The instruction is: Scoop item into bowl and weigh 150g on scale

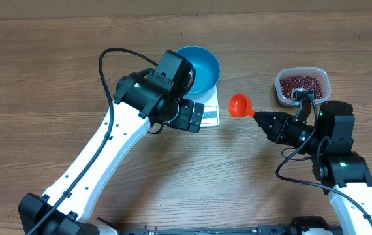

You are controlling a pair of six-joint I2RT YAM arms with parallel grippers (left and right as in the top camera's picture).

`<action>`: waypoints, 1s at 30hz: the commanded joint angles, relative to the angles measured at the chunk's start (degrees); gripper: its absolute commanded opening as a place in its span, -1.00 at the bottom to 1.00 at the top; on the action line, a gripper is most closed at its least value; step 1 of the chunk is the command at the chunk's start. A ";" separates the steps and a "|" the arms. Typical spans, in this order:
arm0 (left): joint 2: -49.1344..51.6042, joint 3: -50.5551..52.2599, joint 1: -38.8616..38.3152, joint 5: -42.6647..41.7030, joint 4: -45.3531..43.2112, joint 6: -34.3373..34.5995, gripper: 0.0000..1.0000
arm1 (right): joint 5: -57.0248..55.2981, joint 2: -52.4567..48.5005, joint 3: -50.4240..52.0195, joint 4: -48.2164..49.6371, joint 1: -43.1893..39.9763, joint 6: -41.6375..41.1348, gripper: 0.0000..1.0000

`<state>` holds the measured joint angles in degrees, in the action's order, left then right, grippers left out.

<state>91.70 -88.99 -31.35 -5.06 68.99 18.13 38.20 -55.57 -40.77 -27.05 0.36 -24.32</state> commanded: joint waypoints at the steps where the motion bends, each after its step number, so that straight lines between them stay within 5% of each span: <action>1: -0.66 -1.14 0.22 0.79 -0.22 -1.01 0.99 | 0.39 0.31 -1.73 0.20 -0.09 0.46 -0.93; 30: -0.63 -1.14 0.22 0.79 -0.22 -1.01 0.99 | -18.32 0.26 -11.69 -8.20 -0.11 3.26 -0.93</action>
<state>91.70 -88.99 -31.35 -4.86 68.97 17.98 26.37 -55.57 -48.45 -33.28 0.36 -23.53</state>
